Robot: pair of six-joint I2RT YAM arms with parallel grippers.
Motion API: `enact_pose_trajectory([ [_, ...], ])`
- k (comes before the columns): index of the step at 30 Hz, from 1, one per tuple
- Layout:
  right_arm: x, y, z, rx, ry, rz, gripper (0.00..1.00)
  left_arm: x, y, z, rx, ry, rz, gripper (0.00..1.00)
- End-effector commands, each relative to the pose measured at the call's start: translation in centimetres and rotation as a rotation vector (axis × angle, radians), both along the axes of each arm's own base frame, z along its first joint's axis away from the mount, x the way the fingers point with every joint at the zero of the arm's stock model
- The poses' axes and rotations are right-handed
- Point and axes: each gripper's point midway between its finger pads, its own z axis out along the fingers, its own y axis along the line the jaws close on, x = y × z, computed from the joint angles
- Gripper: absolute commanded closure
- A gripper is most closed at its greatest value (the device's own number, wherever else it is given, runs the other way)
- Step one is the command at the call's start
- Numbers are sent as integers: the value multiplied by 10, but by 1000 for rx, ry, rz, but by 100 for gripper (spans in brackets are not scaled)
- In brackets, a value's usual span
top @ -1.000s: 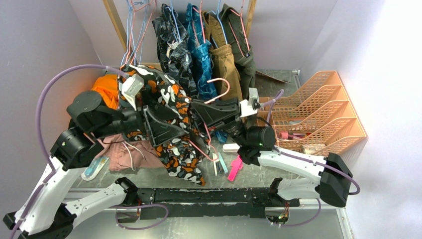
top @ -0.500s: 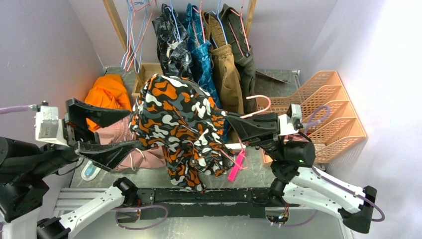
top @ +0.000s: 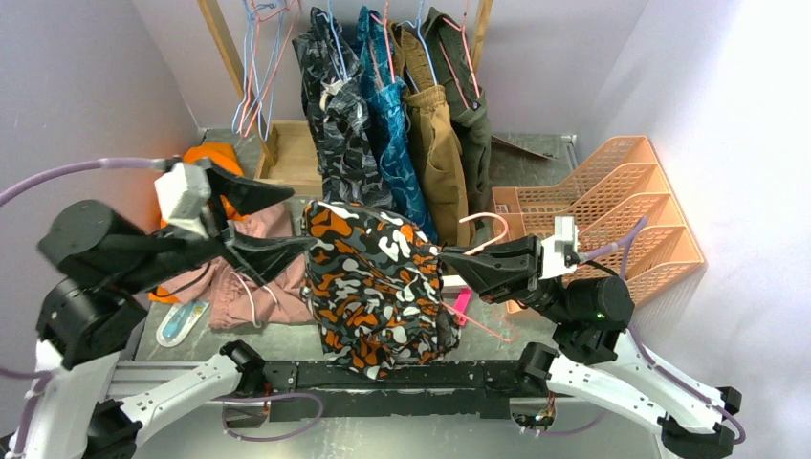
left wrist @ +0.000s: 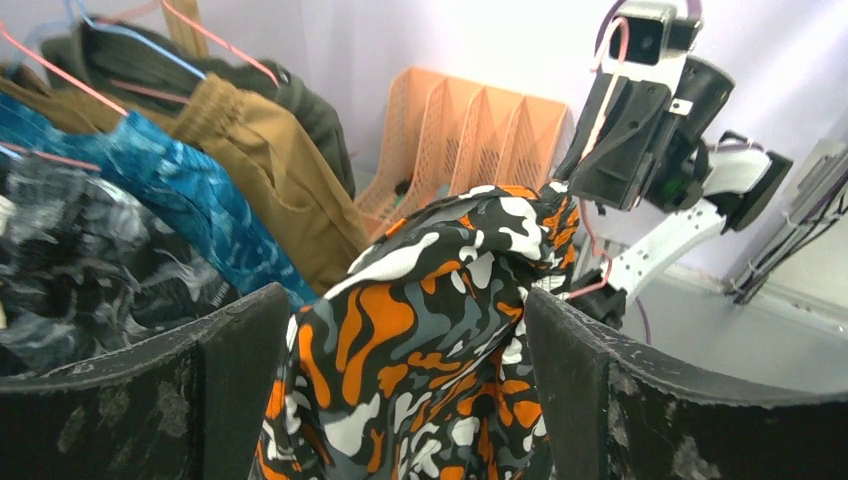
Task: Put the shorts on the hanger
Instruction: Hang the shorts on the hanger.
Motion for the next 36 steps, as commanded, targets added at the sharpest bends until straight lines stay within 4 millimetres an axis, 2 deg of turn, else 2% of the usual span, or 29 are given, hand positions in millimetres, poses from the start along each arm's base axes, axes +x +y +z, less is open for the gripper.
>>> enact_pose_trajectory([
  [1,-9,-9,0,-43,-23,3,100,3,-19,-13,25,0,-84,10],
  [7,-14,-9,-1,-50,-31,24,100,2,-40,-33,61,57,-197,12],
  [16,-20,2,-5,-74,-42,86,100,-7,-60,-35,94,86,-352,13],
  [26,-23,15,0,-104,-59,135,100,-10,-66,-68,142,153,-406,19],
  [29,-21,21,4,-106,-67,144,100,-14,-68,-84,156,200,-440,14],
  [31,-19,31,5,-126,-67,164,100,-18,-68,-93,167,225,-465,7],
  [33,-17,44,1,-162,-62,199,100,-22,-67,-101,178,243,-483,5],
  [36,-16,52,-1,-176,-67,213,100,-27,-66,-108,193,256,-501,12],
])
